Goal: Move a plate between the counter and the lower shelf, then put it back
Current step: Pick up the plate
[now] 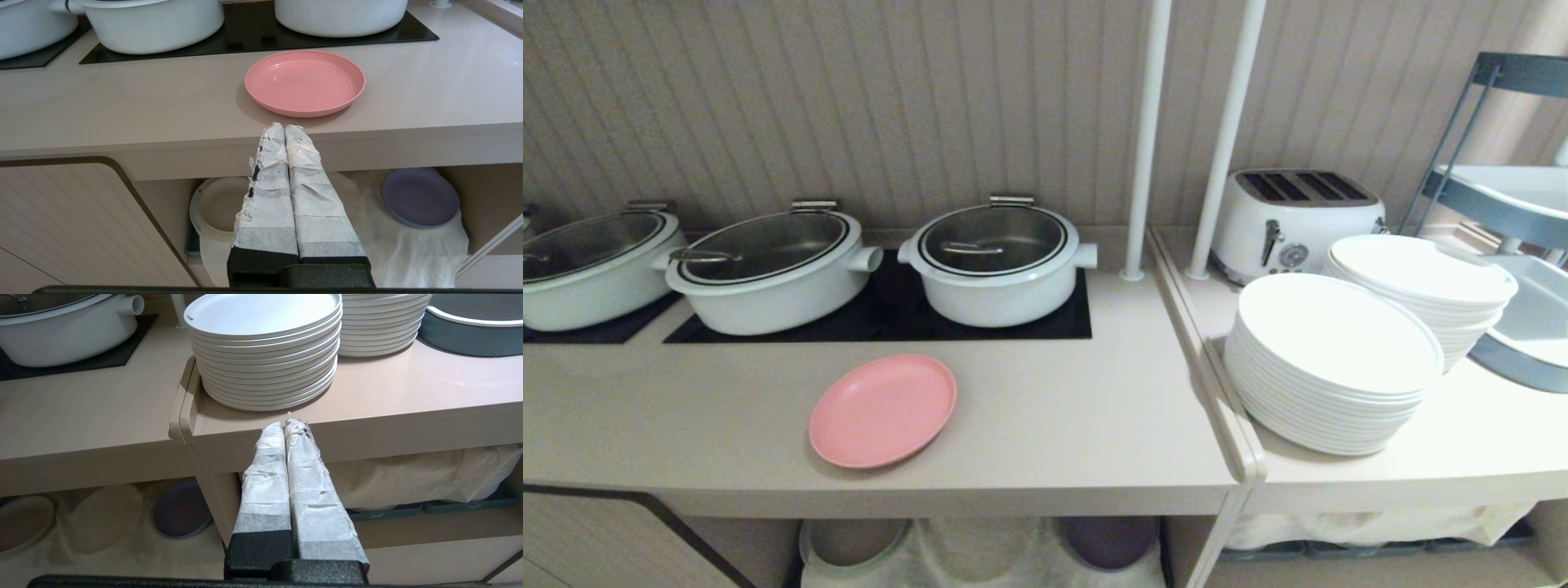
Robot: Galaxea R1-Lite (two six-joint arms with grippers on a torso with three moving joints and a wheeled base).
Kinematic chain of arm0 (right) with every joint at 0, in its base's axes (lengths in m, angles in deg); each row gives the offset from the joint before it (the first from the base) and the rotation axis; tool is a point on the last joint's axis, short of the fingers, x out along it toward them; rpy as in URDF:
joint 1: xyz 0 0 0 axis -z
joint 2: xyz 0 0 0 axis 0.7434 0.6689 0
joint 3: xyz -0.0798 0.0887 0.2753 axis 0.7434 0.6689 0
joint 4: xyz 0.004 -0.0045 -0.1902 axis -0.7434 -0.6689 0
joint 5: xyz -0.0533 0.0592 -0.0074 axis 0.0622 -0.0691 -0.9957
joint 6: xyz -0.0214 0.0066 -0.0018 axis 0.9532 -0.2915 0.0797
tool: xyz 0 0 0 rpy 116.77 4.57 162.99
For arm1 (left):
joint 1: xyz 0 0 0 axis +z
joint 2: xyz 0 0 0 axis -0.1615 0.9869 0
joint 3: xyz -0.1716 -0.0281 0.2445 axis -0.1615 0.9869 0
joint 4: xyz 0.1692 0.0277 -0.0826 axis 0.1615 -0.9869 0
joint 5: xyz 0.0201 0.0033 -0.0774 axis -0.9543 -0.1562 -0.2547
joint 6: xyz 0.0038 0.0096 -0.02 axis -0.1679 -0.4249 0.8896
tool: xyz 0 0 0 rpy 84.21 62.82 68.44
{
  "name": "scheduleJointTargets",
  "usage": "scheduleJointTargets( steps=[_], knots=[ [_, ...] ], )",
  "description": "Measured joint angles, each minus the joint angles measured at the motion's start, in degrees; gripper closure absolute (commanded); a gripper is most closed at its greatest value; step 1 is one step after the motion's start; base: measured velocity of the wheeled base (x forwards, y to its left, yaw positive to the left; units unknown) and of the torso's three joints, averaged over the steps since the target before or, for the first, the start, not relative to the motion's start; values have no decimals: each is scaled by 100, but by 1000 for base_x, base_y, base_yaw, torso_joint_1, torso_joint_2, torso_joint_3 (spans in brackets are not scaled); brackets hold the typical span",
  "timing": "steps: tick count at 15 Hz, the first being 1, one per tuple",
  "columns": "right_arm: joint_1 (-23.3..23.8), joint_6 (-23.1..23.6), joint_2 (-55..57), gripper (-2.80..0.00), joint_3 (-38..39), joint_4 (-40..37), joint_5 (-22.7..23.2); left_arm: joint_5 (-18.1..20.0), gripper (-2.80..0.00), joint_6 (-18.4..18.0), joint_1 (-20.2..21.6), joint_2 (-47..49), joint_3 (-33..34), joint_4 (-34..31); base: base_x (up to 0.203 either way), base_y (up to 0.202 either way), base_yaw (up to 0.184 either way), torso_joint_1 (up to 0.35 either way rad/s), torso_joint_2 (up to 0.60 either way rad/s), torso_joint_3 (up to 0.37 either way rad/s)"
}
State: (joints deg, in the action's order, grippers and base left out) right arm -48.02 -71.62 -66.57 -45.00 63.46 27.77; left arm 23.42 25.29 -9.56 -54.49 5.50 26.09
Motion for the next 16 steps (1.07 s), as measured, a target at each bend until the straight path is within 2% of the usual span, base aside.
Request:
scheduleJointTargets(
  steps=[5, 11, 16],
  knots=[
    [0, 2, 0, 0, 0, 2, -4, -2, 0, 0, 2, 0, 0, 4, 4, 26, 2, 0, 1, 0],
    [2, 0, 0, 0, 0, 2, 0, -11, 0, 9, 0, 0, -2, 5, 0, 168, 0, 4, 3, 1],
    [0, 2, 0, 0, 0, 5, 0, -6, 0, 9, 2, 0, 0, 7, 0, 11, -1, 0, 1, 0]
  ],
)
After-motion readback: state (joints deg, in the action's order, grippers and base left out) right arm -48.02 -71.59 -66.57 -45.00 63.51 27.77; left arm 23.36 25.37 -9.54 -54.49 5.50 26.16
